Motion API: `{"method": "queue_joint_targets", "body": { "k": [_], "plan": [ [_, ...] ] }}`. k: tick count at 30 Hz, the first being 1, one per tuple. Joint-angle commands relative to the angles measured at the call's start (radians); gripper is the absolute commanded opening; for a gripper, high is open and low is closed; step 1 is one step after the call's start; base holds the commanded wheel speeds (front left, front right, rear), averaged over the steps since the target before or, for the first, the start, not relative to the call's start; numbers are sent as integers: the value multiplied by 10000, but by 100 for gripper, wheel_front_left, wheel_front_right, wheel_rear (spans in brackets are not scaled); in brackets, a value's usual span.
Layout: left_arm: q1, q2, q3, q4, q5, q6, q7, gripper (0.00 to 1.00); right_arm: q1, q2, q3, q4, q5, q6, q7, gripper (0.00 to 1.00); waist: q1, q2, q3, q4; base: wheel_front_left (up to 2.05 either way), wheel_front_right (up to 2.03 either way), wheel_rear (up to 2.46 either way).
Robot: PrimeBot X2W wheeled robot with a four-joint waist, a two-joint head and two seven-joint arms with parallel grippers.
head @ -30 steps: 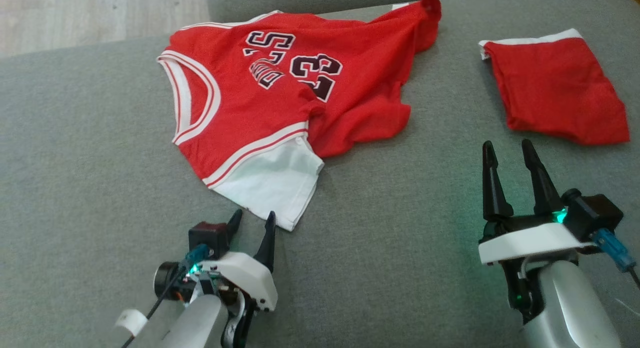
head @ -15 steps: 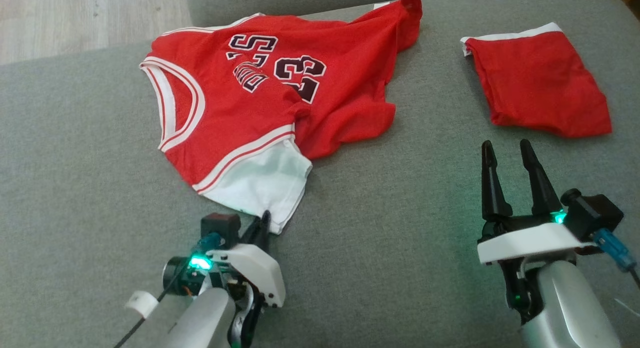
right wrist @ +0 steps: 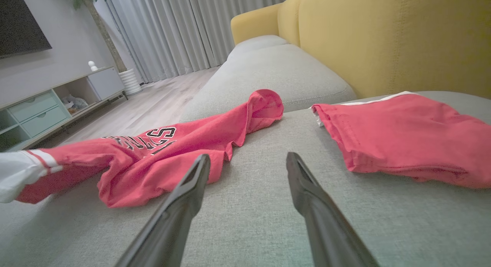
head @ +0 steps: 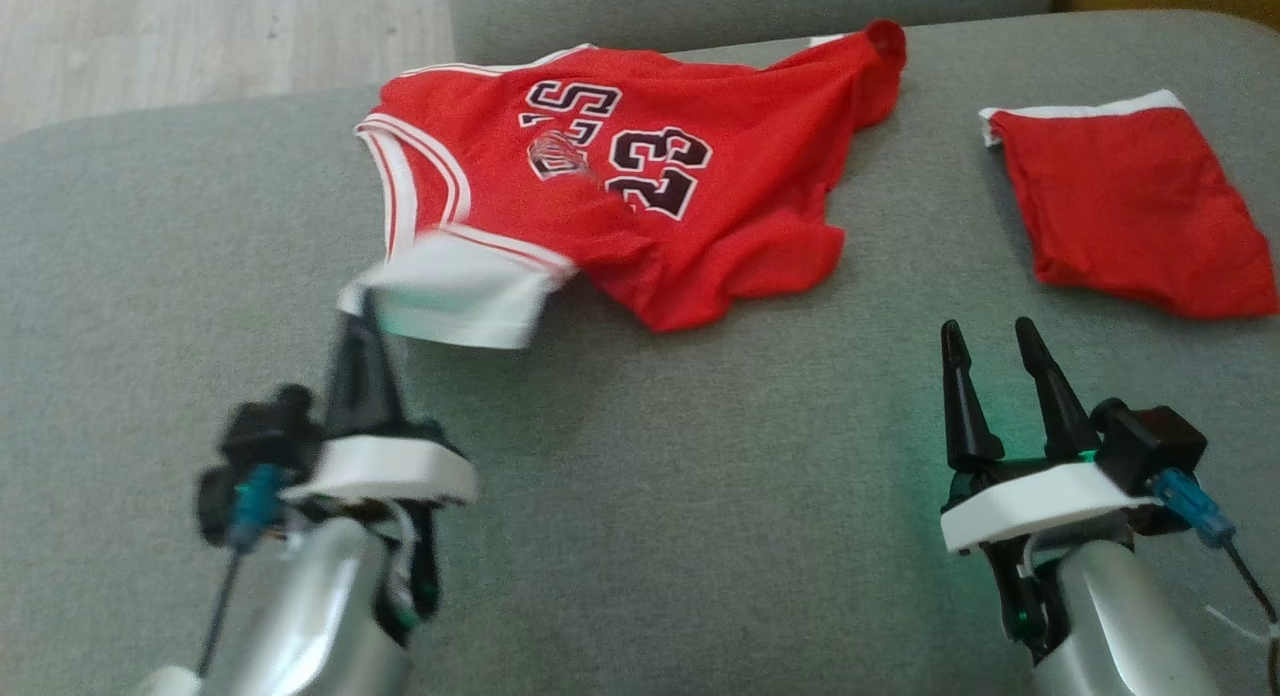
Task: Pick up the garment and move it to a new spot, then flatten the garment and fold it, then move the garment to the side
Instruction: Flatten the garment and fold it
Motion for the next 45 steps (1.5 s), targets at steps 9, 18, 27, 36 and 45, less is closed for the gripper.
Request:
{"method": "queue_joint_targets", "body": {
  "k": [9,18,27,36,45],
  "plan": [
    [-262,666,2154,-1926,748,421,-212,0,-618,20,404,124,-53,-7,63,100,0,-1,111,434,0,0,0],
    [188,495,2369,-1397,1574,271,-214,100,-887,20,487,342,-108,-7,263,100,0,-1,252,762,0,0,0],
    [1,392,1715,-810,2042,23,-213,100,-788,20,287,460,-45,-7,283,100,0,-1,58,1183,0,0,0],
    [223,-6,975,-1653,2193,-379,-215,100,-1136,20,447,930,-187,-7,954,100,0,-1,213,1877,0,0,0],
    [170,-153,431,-1826,2140,-523,-215,100,-2090,20,363,2486,-436,-7,1817,100,0,-1,612,2594,0,0,0]
  ]
}}
